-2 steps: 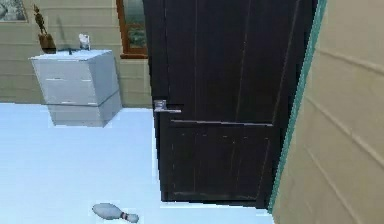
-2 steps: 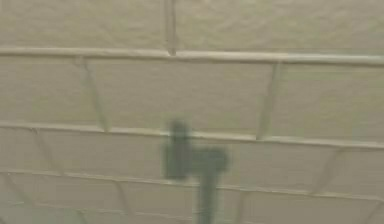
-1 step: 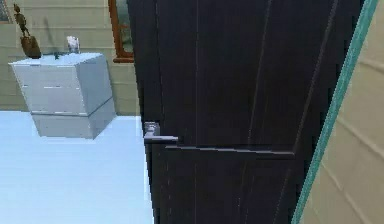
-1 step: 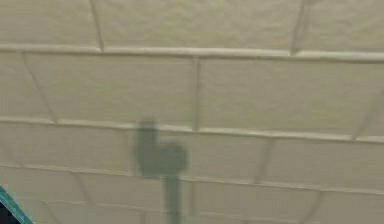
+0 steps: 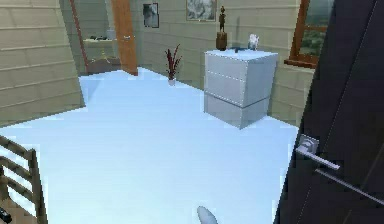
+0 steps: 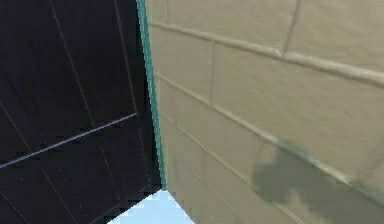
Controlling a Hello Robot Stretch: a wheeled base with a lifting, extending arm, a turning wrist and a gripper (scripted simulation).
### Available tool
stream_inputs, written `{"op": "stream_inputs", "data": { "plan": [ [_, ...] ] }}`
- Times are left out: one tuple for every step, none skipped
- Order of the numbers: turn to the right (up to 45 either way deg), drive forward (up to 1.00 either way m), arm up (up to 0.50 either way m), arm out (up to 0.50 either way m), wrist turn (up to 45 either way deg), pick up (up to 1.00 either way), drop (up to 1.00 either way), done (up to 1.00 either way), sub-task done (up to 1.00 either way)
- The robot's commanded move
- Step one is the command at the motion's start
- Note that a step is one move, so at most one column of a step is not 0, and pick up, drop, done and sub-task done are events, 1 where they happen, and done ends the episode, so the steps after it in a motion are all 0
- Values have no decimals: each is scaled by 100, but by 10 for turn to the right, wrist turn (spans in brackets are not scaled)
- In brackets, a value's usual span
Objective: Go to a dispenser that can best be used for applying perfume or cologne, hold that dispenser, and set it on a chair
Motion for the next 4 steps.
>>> {"op": "stream_inputs", "data": {
  "plan": [
    [-150,0,0,0,0,0,0,0,0],
    [0,100,0,0,0,0,0,0,0],
    [-90,0,0,0,0,0,0,0,0],
    [0,15,0,0,0,0,0,0,0]
  ]
}}
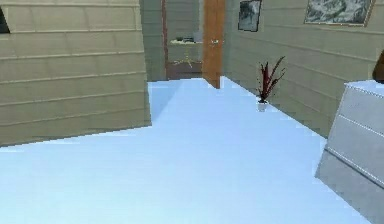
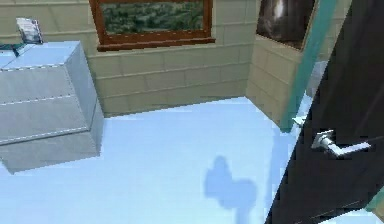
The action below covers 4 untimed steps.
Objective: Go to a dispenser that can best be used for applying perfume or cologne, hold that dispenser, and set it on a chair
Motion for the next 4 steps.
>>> {"op": "stream_inputs", "data": {
  "plan": [
    [150,0,0,0,0,0,0,0,0],
    [0,50,0,0,0,0,0,0,0],
    [450,0,0,0,0,0,0,0,0],
    [450,0,0,0,0,0,0,0,0]
  ]
}}
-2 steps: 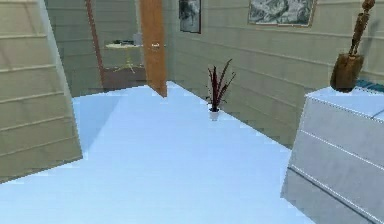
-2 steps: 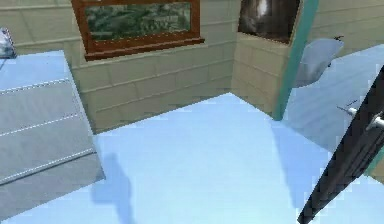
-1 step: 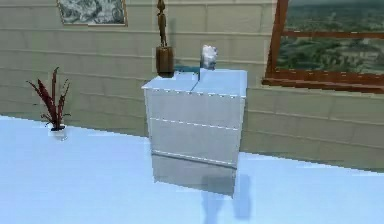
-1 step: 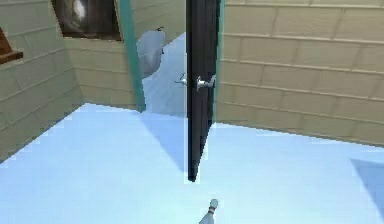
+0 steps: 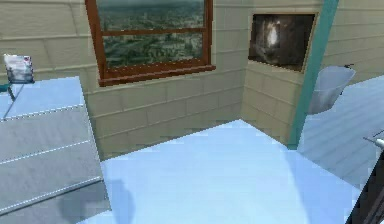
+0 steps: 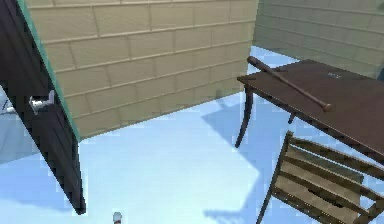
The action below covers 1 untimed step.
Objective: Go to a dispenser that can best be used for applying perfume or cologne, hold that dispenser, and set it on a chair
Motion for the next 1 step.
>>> {"op": "stream_inputs", "data": {
  "plan": [
    [60,0,0,0,0,0,0,0,0]
  ]
}}
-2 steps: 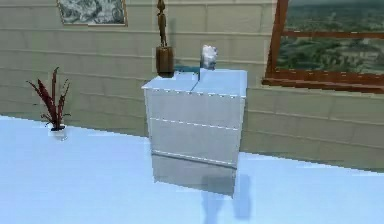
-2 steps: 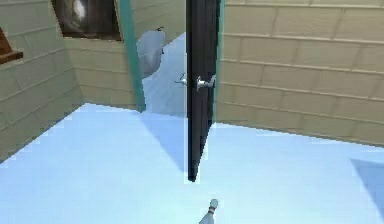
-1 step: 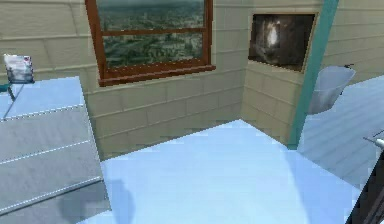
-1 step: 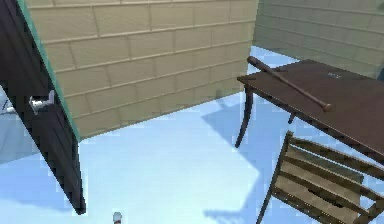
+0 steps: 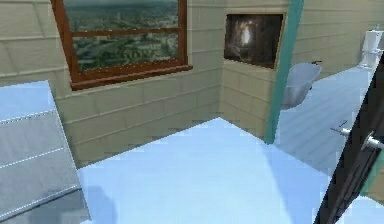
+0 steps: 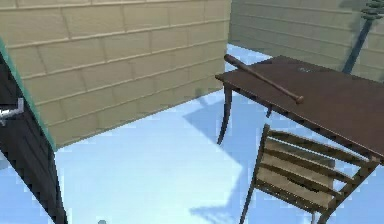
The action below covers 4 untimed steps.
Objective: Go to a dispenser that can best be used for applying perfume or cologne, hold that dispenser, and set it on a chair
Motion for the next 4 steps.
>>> {"op": "stream_inputs", "data": {
  "plan": [
    [0,50,0,0,0,0,0,0,0],
    [-390,0,0,0,0,0,0,0,0],
    [0,35,0,0,0,0,0,0,0],
    [450,0,0,0,0,0,0,0,0]
  ]
}}
